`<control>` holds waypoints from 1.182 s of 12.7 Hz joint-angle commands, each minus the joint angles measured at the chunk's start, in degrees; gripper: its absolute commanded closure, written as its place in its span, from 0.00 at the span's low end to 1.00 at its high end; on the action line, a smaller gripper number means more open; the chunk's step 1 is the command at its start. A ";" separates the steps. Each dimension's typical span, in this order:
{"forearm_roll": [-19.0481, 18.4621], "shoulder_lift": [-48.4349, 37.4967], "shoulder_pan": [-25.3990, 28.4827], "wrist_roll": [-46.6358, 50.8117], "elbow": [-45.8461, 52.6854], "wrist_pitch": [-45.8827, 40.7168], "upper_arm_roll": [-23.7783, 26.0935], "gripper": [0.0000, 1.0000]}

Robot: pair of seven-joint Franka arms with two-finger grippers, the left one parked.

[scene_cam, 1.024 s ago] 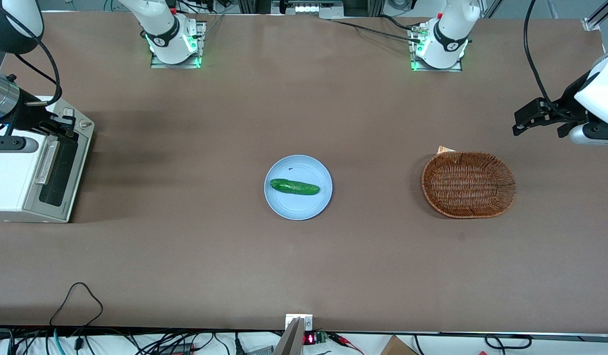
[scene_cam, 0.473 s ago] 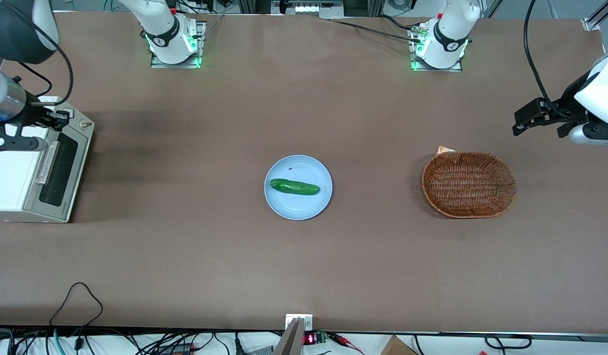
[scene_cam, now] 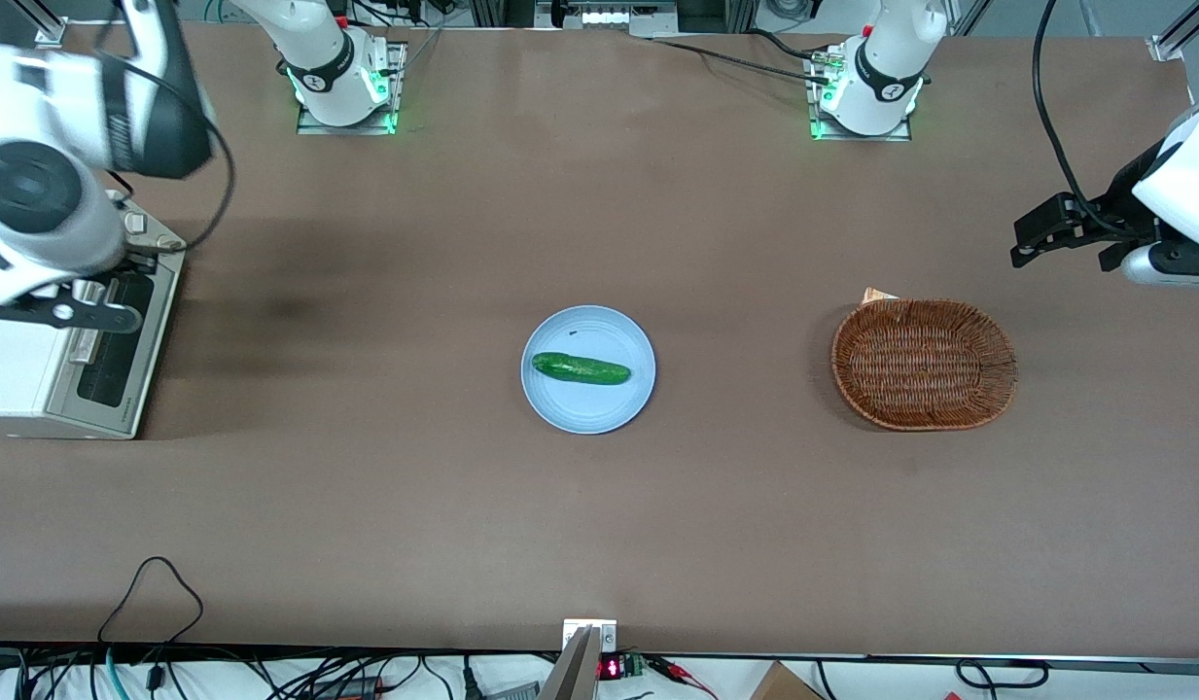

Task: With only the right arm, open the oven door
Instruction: 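Move the right gripper down to the toaster oven door handle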

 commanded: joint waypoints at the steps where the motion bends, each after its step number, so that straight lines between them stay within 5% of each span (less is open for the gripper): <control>1: -8.83 2.75 0.77 9.49 -3.45 3.14 -0.14 1.00; 4: -18.67 5.38 0.07 20.21 -7.85 6.41 -0.32 1.00; 8: -25.62 8.29 -0.63 29.17 -10.14 7.46 -0.58 1.00; 15: -30.74 12.51 -2.57 39.14 -11.29 9.57 -0.67 1.00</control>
